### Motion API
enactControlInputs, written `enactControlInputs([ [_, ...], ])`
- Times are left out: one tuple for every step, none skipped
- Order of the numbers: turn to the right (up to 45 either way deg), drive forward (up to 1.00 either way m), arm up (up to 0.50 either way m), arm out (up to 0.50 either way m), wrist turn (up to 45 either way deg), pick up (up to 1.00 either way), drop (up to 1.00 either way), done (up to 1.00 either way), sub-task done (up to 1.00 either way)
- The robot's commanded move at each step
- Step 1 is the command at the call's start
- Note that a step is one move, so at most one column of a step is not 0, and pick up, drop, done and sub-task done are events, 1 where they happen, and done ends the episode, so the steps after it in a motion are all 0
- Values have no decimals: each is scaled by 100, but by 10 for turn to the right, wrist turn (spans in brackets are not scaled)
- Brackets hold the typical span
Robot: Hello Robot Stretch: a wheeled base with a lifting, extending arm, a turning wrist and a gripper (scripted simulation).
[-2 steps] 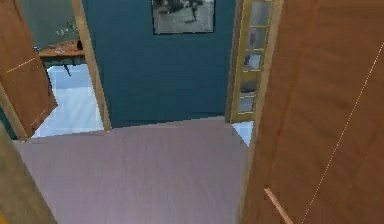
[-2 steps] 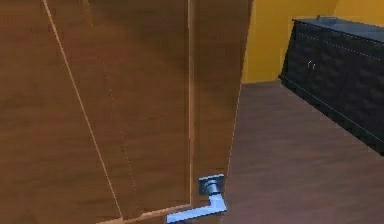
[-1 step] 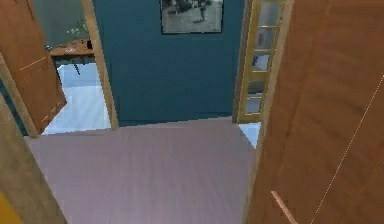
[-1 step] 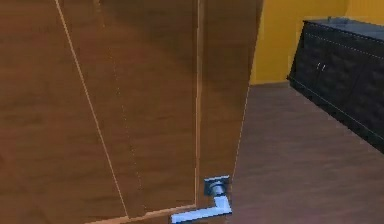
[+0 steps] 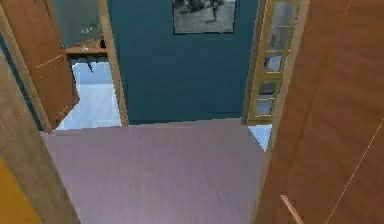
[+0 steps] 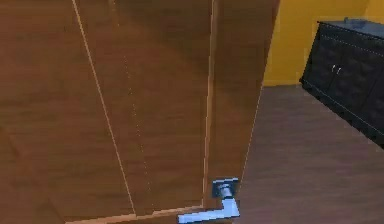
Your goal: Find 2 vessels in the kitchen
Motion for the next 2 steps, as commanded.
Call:
enactControlInputs([
  [0,80,0,0,0,0,0,0,0],
  [270,0,0,0,0,0,0,0,0],
])
